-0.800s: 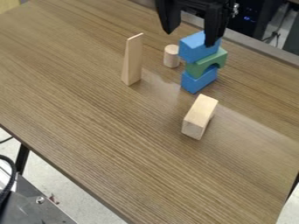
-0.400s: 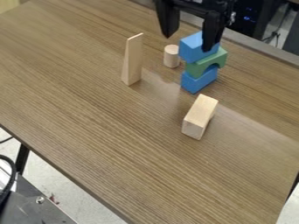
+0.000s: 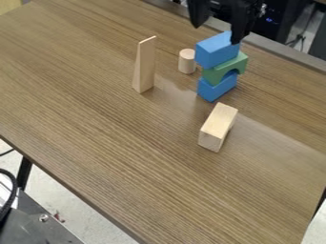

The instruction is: Put the blue rectangle block on top of the white rectangle block

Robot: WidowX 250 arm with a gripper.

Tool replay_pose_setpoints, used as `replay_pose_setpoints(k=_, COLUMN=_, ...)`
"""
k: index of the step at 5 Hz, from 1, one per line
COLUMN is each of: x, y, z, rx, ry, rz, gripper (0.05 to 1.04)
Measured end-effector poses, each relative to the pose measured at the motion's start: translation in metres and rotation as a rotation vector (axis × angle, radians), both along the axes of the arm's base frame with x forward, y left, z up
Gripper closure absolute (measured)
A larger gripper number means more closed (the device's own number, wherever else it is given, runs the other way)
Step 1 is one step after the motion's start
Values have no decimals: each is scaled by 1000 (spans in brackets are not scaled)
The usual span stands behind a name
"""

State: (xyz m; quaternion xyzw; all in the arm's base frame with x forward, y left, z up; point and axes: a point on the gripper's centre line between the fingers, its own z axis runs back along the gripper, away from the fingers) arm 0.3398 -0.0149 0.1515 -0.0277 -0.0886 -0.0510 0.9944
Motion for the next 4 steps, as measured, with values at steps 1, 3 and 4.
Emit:
replay_pose_setpoints(k=1, x=14, y=10, z=-2, rx=21, ry=8, rz=-94, gripper=83)
replay_pose_setpoints(k=3, x=31, y=19, z=-11, rx=81, ry=41, rz=-253, gripper=83)
replay_pose_setpoints(k=4, x=34, y=21, z=-24, rx=61, ry=66, rz=-248, gripper=84)
